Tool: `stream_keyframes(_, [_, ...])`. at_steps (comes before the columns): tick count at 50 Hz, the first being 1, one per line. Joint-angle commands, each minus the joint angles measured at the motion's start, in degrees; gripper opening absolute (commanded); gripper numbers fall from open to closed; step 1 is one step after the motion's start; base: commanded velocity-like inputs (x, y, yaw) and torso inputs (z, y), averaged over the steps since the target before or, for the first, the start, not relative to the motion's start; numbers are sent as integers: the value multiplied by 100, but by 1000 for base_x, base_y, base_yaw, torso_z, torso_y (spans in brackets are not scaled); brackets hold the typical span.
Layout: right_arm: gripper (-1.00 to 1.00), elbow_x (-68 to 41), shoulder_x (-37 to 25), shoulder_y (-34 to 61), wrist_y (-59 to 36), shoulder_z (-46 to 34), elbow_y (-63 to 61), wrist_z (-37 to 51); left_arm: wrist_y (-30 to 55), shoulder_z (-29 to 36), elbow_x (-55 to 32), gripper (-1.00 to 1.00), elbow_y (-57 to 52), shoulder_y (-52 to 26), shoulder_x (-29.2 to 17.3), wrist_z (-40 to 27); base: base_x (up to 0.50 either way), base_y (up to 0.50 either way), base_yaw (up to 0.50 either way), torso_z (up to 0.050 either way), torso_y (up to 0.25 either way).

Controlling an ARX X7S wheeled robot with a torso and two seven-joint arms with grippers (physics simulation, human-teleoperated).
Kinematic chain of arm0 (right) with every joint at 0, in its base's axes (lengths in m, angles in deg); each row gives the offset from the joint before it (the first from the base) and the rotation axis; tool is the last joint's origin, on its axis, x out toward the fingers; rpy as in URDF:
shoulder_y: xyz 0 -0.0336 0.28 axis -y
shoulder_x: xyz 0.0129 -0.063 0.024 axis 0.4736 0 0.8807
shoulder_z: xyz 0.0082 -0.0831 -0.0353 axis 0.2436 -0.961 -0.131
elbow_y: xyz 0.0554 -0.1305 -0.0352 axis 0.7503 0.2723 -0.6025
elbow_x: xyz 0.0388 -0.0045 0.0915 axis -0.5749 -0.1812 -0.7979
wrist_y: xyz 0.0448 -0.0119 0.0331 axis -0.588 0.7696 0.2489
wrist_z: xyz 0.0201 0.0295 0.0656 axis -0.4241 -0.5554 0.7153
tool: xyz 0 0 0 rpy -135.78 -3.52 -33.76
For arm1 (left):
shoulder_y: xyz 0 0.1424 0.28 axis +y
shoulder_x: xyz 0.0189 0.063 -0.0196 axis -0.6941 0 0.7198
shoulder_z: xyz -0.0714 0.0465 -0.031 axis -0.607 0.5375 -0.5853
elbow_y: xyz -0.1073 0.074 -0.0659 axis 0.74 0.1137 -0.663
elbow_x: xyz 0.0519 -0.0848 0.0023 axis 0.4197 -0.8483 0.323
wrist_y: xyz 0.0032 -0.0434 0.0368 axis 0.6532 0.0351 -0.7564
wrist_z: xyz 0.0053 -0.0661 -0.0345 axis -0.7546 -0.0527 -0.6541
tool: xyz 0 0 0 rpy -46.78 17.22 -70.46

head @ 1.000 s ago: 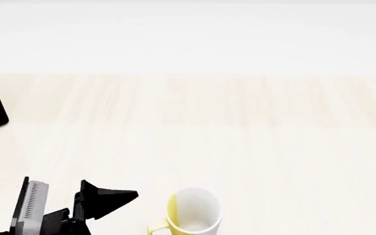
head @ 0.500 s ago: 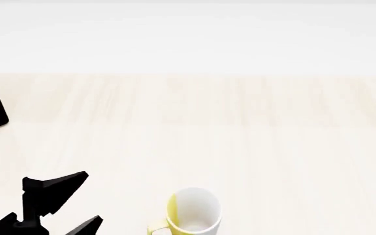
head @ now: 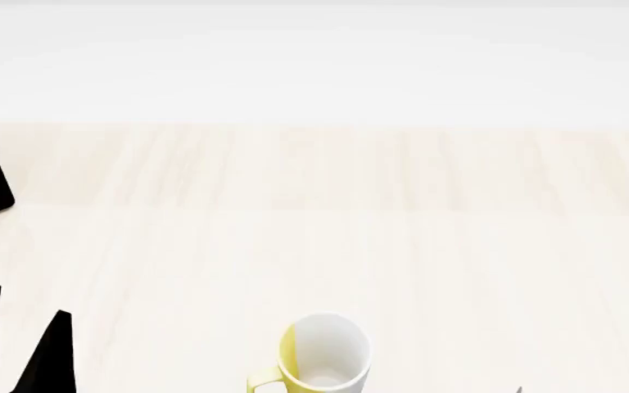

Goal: Put the yellow and white mug to the front of the white mug.

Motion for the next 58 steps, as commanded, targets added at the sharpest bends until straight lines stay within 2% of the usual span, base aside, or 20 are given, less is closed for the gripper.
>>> stream_keyframes(1, [100, 104, -74, -192, 82, 101, -410, 154, -1025, -23, 411, 100, -528, 626, 320, -720, 0, 0, 0, 0, 0])
stream_keyframes(5, [100, 140, -83, -264, 150, 139, -596, 211, -1633, 123, 595, 100, -869, 859, 347, -924, 0, 0, 0, 0, 0])
stream_keyframes(9, [100, 397, -82, -479, 401, 234, -954, 393, -1718, 185, 215, 100, -1321, 1138, 277, -1123, 0, 0, 0, 0, 0])
stream_keyframes(12, [100, 687, -101, -760, 810, 320, -1308, 513, -1985, 230, 540, 100, -1435, 1239, 306, -1228, 0, 0, 0, 0, 0])
stream_keyframes(17, [100, 1122, -93, -1053, 1282, 377, -1648, 660, -2073, 406, 383, 100, -1847, 1555, 142, -1176, 0, 0, 0, 0, 0])
stream_keyframes(23, [100, 1288, -67, -1262, 1739, 451, -1806, 776, -2734, 398, 423, 100, -2111, 1804, 239, -1207, 0, 0, 0, 0, 0])
stream_keyframes(28, [100, 1412, -63, -1445, 2181, 524, -1915, 862, -2716, 488, 368, 100, -2244, 1895, 103, -1290, 0, 0, 0, 0, 0])
stream_keyframes(32, [100, 1661, -58, -1617, 2570, 551, -2000, 922, -2629, 375, 814, 100, -2159, 1788, 193, -1599, 0, 0, 0, 0, 0])
stream_keyframes(37, [100, 1879, -80, -1707, 2798, 544, -2033, 931, -2775, 417, 893, 100, -2211, 1840, 179, -1695, 0, 0, 0, 0, 0])
stream_keyframes(58, [100, 1284, -234, -1967, 3257, 972, -1958, 1149, -2932, 204, 78, 100, -2617, 1965, -257, -2119, 0, 0, 0, 0, 0])
